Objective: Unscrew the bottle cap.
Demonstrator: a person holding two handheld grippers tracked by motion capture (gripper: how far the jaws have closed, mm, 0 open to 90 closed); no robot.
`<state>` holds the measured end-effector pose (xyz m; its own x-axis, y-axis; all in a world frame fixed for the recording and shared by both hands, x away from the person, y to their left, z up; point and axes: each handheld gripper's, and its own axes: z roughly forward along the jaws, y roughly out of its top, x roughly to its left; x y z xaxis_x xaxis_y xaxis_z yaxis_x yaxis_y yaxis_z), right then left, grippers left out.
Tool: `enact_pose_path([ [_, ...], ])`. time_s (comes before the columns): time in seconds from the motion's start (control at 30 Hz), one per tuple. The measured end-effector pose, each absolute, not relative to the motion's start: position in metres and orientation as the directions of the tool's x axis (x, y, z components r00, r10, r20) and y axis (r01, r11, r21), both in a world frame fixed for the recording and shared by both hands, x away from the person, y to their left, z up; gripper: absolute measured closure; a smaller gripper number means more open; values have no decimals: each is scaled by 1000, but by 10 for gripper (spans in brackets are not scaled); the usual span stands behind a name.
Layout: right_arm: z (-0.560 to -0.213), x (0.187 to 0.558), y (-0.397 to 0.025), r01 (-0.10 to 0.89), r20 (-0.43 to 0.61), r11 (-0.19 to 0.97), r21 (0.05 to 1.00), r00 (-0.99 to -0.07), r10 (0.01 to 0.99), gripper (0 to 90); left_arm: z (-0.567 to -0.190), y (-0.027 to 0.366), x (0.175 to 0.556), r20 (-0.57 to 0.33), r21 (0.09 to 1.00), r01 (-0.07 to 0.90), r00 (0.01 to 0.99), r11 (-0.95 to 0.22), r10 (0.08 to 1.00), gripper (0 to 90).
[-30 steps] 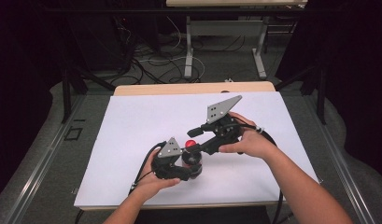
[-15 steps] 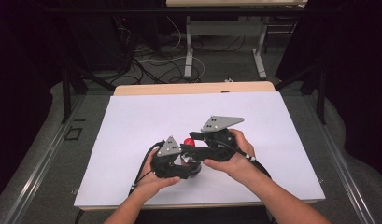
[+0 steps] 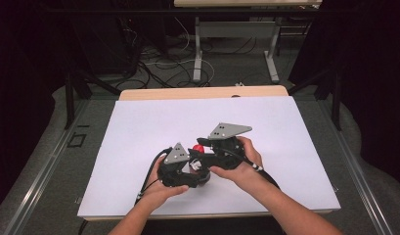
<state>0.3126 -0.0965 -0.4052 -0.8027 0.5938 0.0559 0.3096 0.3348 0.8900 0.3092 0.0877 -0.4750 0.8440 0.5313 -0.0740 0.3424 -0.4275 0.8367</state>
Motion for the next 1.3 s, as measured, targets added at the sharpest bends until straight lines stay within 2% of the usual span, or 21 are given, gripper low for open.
enact_pose_path([
  [0.13,-404,313,-100,310,68,342,887,-820,568,599,-475,89,310,-78,837,345,843,-424,532,299],
  [0.27,-404,318,-102,265,49,374,889,-866,497,606,-474,90,310,-75,833,336,855,-439,513,299],
  [0.3,-402,325,-105,250,55,409,877,-900,432,607,-475,89,310,-72,835,331,858,-440,509,299],
  [0.47,-395,344,-112,182,68,495,850,-969,239,610,-475,87,307,-72,836,320,870,-447,488,299],
  [0.5,-393,348,-113,141,49,519,843,-981,187,610,-475,87,307,-72,836,320,870,-447,488,299],
  [0.57,-391,354,-114,112,59,550,828,-992,114,611,-476,84,306,-65,839,305,878,-450,474,298],
  [0.7,-388,364,-114,-16,18,588,809,-998,-52,611,-475,83,305,-53,833,291,888,-470,456,298],
  [0.8,-389,367,-115,-73,-10,572,817,-994,-112,609,-476,83,304,-47,839,285,886,-464,461,298],
  [0.9,-389,368,-114,-80,-21,565,821,-994,-110,599,-475,84,306,-55,833,295,886,-469,460,299],
  [0.93,-389,368,-113,-89,-38,563,822,-994,-102,568,-476,85,307,-68,835,310,878,-456,473,298],
  [0.97,-389,367,-113,-78,-41,561,824,-996,-77,500,-476,85,307,-68,835,310,878,-456,473,298],
  [1.0,-388,366,-113,-39,-16,553,832,-999,-46,446,-475,86,307,-74,830,324,871,-454,485,298],
  [1.1,-387,360,-112,64,43,527,848,-998,52,425,-475,87,309,-76,831,330,865,-448,497,298],
  [1.2,-386,350,-112,118,42,499,858,-986,161,418,-475,89,310,-75,832,335,858,-443,508,298],
  [1.23,-386,350,-112,118,42,499,858,-986,161,418,-474,90,310,-74,831,337,855,-442,513,298],
  [1.27,-386,340,-110,159,39,478,864,-967,252,419,-475,89,310,-73,842,333,850,-425,522,298],
  [1.3,-386,340,-110,159,39,478,864,-967,252,419,-475,90,310,-74,841,333,851,-425,519,298],
])
